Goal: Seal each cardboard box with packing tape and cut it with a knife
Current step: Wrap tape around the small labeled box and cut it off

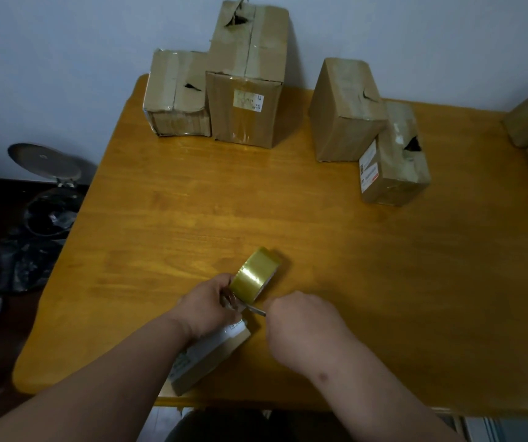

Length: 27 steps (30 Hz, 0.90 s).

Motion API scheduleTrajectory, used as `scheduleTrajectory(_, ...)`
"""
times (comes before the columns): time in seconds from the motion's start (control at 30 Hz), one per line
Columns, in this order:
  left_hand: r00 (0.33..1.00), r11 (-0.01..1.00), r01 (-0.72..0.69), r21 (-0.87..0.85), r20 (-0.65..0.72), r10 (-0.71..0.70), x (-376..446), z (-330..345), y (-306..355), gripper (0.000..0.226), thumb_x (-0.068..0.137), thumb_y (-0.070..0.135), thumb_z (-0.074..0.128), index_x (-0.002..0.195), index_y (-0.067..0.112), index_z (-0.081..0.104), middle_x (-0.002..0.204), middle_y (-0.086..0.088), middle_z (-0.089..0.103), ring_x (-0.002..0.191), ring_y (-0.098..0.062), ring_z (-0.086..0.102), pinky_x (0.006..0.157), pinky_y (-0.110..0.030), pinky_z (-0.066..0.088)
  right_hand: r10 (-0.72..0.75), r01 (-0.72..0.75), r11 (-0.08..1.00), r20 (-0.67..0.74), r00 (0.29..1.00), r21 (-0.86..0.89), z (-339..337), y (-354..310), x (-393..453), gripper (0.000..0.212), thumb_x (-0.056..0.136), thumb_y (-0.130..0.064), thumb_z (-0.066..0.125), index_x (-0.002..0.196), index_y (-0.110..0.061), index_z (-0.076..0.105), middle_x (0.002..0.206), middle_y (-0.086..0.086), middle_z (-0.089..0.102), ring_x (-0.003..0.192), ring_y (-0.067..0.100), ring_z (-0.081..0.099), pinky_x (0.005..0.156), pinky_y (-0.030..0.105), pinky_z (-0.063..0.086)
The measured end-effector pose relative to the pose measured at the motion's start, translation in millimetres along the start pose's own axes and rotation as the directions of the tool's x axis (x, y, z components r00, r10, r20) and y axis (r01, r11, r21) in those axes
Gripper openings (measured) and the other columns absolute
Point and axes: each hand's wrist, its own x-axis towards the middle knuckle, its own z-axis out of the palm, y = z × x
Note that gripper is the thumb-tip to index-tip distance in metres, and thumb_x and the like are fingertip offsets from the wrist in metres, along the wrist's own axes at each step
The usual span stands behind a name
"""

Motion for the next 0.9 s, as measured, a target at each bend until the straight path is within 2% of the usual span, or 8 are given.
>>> scheduleTrajectory(0.1,1.0,1.0,-0.008,-0.013,-0.006,0.008,0.8,1.2,-0.9,0.044,0.064,0.025,0.075,0.094,0.052,0.06,0.085,0.012,0.068,0.086,-0.014,0.065,0.09,-0.047,0.052,0.002,-0.002,1.0,-0.005,1.0,-0.004,-2.8,-5.9,1.4,0.007,0.093,-0.016,0.048,0.093,-0.021,0.053,0.073,-0.001,0.043,0.063,0.02,0.041,0.054,0.03,0.033)
scheduleTrajectory(0.2,1.0,1.0,-0.009,-0.015,-0.011,0.009,1.5,1.7,-0.7,0.043,0.06,0.027,0.076,0.095,0.048,0.061,0.086,0.011,0.068,0.088,-0.015,0.066,0.091,-0.048,0.051,0.021,-0.021,1.0,0.007,1.0,-0.008,-1.0,-10.5,7.2,0.019,0.093,-0.013,0.047,0.107,-0.017,0.059,0.09,0.005,0.056,0.073,0.024,0.046,0.062,0.033,0.038)
scheduleTrajectory(0.3,1.0,1.0,-0.01,-0.012,-0.013,0.01,3.2,2.2,-1.9,0.044,0.06,0.028,0.076,0.099,0.042,0.062,0.089,0.01,0.07,0.091,-0.015,0.066,0.093,-0.048,0.051,0.037,-0.037,0.999,0.023,0.999,-0.007,1.2,-12.3,10.9,0.02,0.093,-0.011,0.046,0.106,-0.015,0.06,0.092,0.006,0.055,0.075,0.026,0.048,0.063,0.033,0.039)
scheduleTrajectory(0.4,1.0,0.999,-0.018,-0.028,-0.017,0.017,4.1,3.5,-3.0,0.043,0.066,0.021,0.08,0.101,0.038,0.063,0.092,0.006,0.071,0.092,-0.017,0.067,0.093,-0.048,0.051,0.059,-0.059,0.998,0.038,0.998,0.005,2.1,-16.2,14.6,0.021,0.092,-0.009,0.047,0.105,-0.013,0.062,0.099,0.008,0.062,0.085,0.029,0.057,0.066,0.033,0.041)
scheduleTrajectory(0.5,0.999,0.999,-0.026,-0.038,-0.029,0.025,4.1,4.7,-2.7,0.039,0.069,0.016,0.081,0.097,0.035,0.063,0.09,0.007,0.071,0.088,-0.014,0.067,0.088,-0.042,0.054,0.072,-0.072,0.997,0.071,0.995,-0.007,2.2,-23.5,18.3,0.021,0.093,-0.009,0.048,0.109,-0.012,0.062,0.1,0.009,0.062,0.091,0.029,0.059,0.068,0.033,0.042)
scheduleTrajectory(0.6,0.999,0.996,-0.038,-0.079,-0.024,0.036,4.0,4.8,-2.3,0.036,0.07,0.009,0.081,0.094,0.031,0.063,0.087,0.006,0.071,0.081,-0.01,0.065,0.075,-0.031,0.054,0.074,-0.071,0.997,0.088,0.993,-0.029,1.8,-28.3,21.4,0.025,0.094,-0.008,0.046,0.112,-0.011,0.062,0.11,0.011,0.063,0.103,0.032,0.061,0.073,0.034,0.044)
scheduleTrajectory(0.7,1.0,0.992,-0.03,-0.122,-0.004,0.029,3.0,4.3,-2.4,0.04,0.072,0.005,0.08,0.1,0.029,0.064,0.091,0.004,0.072,0.083,-0.008,0.067,0.071,-0.021,0.051,0.094,-0.092,0.995,0.099,0.991,-0.029,0.6,-26.8,19.4,0.023,0.094,-0.009,0.048,0.113,-0.011,0.061,0.108,0.01,0.063,0.1,0.03,0.06,0.071,0.034,0.044)
scheduleTrajectory(0.9,0.999,0.989,-0.035,-0.145,0.012,0.037,3.6,2.9,-1.4,0.039,0.073,-0.001,0.079,0.101,0.022,0.065,0.094,-0.005,0.072,0.085,-0.016,0.067,0.079,-0.031,0.054,0.14,-0.136,0.99,0.182,0.973,-0.037,4.5,-22.7,21.3,0.023,0.093,-0.01,0.05,0.111,-0.011,0.063,0.101,0.009,0.06,0.093,0.029,0.059,0.071,0.033,0.043)
